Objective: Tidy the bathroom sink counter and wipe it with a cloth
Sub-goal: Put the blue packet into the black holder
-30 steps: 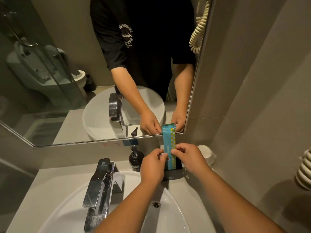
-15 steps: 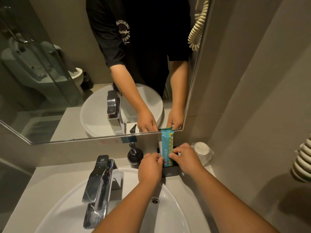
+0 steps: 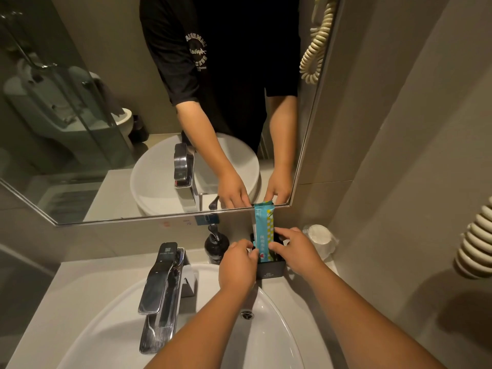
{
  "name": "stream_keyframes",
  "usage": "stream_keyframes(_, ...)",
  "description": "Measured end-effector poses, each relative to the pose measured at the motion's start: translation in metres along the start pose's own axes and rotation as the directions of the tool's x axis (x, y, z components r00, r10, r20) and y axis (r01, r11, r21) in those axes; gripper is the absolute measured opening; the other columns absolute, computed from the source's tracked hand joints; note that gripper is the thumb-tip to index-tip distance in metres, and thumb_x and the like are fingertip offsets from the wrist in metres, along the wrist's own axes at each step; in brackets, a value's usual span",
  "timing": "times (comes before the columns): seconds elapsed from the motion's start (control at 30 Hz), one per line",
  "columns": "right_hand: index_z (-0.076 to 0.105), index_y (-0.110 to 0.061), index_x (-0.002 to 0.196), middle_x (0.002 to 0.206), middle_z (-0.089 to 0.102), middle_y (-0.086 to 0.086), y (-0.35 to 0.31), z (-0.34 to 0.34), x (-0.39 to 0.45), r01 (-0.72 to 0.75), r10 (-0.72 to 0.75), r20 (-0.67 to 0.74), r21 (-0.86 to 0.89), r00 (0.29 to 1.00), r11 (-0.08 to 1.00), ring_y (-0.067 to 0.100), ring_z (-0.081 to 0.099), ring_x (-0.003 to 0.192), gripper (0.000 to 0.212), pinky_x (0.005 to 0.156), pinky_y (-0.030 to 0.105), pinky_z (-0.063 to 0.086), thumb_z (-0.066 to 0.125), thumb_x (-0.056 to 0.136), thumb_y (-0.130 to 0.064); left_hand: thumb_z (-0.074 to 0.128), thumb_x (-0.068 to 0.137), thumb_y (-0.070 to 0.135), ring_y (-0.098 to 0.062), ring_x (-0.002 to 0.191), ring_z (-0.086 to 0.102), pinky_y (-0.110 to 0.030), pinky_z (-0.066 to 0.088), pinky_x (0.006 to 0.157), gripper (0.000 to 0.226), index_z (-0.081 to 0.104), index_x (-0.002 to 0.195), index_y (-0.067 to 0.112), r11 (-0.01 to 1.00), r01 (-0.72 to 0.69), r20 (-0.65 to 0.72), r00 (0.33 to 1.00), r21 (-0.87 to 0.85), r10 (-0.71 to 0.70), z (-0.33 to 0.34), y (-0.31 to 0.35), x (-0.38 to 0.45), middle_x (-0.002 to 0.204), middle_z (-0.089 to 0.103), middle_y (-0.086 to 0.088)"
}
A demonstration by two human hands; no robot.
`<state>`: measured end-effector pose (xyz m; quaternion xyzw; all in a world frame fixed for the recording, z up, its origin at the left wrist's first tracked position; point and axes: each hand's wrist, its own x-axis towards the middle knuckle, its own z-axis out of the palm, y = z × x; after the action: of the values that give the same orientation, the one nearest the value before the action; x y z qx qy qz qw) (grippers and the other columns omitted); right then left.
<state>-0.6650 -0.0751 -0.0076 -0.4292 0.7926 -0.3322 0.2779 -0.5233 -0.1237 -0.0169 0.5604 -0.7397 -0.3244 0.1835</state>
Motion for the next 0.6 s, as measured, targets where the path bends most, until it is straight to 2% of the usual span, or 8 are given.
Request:
stream_keyframes(0.07,0.055,-0.02,0.133,0.118,0.055,0.004,0.001,-0.001,-0.003,-0.012,0.012,-0.017,0.001,1.0,1.0,0.016,0.057,0.103,0.051,0.088,0.027,0.049,0.069,0.085,-0.029,0.056,0.092,0.032,-0.018,0.081,0.059,-0.032,0.05,0.069,0.019,0.064,0.104,0.019,1.0,-0.009,0.001,1.0,0.009,0.009,-0.001,-0.001,-0.001,0.099,0.061,-0.003)
stream_keyframes(0.2,0.053,-0.017,0.134,0.124,0.056,0.003,0.002,-0.005,-0.011,-0.001,0.0,-0.056,-0.028,0.998,1.0,0.014,0.056,0.093,0.051,0.083,0.027,0.047,0.068,0.086,-0.029,0.054,0.093,0.033,-0.018,0.083,0.06,-0.036,0.053,0.073,0.02,0.063,0.105,0.02,0.999,-0.032,0.002,0.999,0.042,0.032,-0.002,0.0,-0.006,0.102,0.061,-0.002)
stream_keyframes(0.33,0.055,-0.018,0.13,0.127,0.057,0.004,-0.001,-0.013,-0.022,0.025,-0.044,-0.1,-0.189,0.994,0.982,0.021,0.057,0.11,0.045,0.089,0.034,0.05,0.061,0.089,-0.036,0.049,0.094,0.035,-0.019,0.089,0.06,-0.038,0.054,0.076,0.023,0.062,0.106,0.021,0.981,-0.113,0.003,0.994,0.156,0.114,-0.01,0.006,-0.016,0.104,0.061,-0.001)
stream_keyframes(0.4,0.056,-0.019,0.128,0.128,0.058,0.004,-0.007,-0.019,-0.033,0.04,-0.082,-0.115,-0.328,0.99,0.944,0.023,0.053,0.116,0.042,0.092,0.036,0.048,0.055,0.091,-0.038,0.046,0.094,0.036,-0.021,0.092,0.058,-0.039,0.051,0.078,0.024,0.061,0.104,0.02,0.937,-0.212,0.004,0.976,0.279,0.22,-0.018,0.011,-0.023,0.102,0.062,-0.003)
stream_keyframes(0.47,0.056,-0.02,0.127,0.128,0.058,0.004,-0.012,-0.024,-0.05,0.067,-0.12,-0.092,-0.448,0.989,0.891,0.025,0.05,0.119,0.04,0.097,0.037,0.044,0.05,0.092,-0.039,0.043,0.094,0.036,-0.022,0.096,0.055,-0.038,0.048,0.082,0.026,0.058,0.107,0.021,0.866,-0.301,0.06,0.951,0.4,0.303,-0.027,0.013,-0.035,0.106,0.061,-0.003)
stream_keyframes(0.6,0.05,-0.021,0.131,0.134,0.054,0.002,-0.018,-0.02,-0.1,0.148,-0.155,0.035,-0.557,0.987,0.817,0.023,0.045,0.125,0.045,0.104,0.036,0.035,0.044,0.092,-0.044,0.037,0.092,0.039,-0.022,0.106,0.052,-0.034,0.041,0.09,0.034,0.053,0.116,0.021,0.759,-0.408,0.208,0.913,0.507,0.351,-0.049,-0.004,-0.081,0.114,0.06,-0.001)
